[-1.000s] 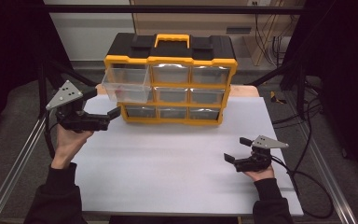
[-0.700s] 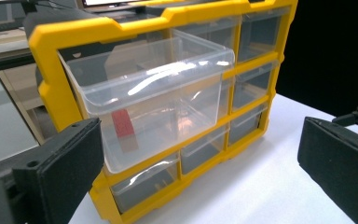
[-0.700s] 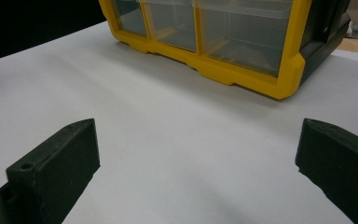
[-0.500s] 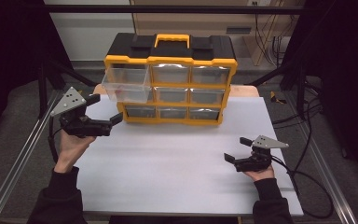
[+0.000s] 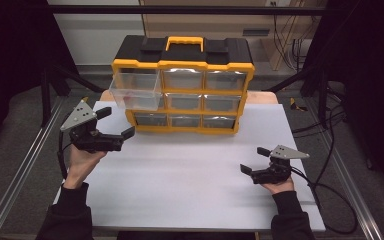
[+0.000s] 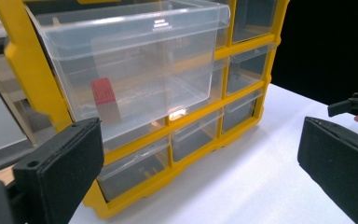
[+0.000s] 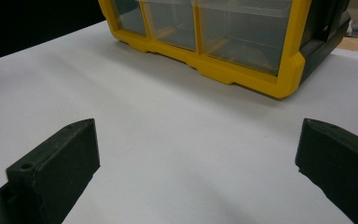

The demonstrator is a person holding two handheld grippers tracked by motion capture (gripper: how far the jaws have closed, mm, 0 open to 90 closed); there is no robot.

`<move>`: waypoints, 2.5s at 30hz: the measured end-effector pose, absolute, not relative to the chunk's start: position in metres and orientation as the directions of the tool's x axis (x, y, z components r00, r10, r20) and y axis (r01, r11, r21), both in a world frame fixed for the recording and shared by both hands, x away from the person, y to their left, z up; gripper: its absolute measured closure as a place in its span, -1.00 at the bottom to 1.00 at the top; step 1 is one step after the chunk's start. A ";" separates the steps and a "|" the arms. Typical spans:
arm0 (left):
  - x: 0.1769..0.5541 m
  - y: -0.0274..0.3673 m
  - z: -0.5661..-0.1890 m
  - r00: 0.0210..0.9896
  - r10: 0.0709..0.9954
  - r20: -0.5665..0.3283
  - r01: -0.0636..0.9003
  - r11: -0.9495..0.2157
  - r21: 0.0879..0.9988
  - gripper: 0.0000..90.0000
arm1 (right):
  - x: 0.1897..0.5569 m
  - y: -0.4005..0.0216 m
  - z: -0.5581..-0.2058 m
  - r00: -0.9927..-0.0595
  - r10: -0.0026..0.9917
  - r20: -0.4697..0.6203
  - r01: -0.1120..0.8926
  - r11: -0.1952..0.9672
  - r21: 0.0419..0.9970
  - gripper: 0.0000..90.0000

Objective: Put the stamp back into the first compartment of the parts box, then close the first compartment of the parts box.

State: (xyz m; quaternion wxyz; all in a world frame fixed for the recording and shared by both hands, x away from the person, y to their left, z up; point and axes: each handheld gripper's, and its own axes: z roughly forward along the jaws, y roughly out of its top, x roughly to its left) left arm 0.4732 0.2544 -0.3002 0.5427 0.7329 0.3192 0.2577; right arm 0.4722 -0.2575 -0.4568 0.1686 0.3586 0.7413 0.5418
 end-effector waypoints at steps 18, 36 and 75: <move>0.473 0.251 -0.306 0.656 0.753 0.040 0.177 -0.205 0.963 -0.82 | 0.472 -0.257 -0.456 -0.686 0.714 0.144 0.350 0.151 0.925 -1.00; 0.478 0.253 -0.308 0.654 0.756 0.027 0.200 -0.208 0.958 -0.18 | 0.472 -0.257 -0.457 -0.688 0.712 0.142 0.352 0.155 0.923 -1.00; 0.488 0.249 -0.313 0.659 0.751 0.039 0.222 -0.243 0.944 1.00 | 0.473 -0.256 -0.458 -0.687 0.713 0.141 0.356 0.162 0.920 -1.00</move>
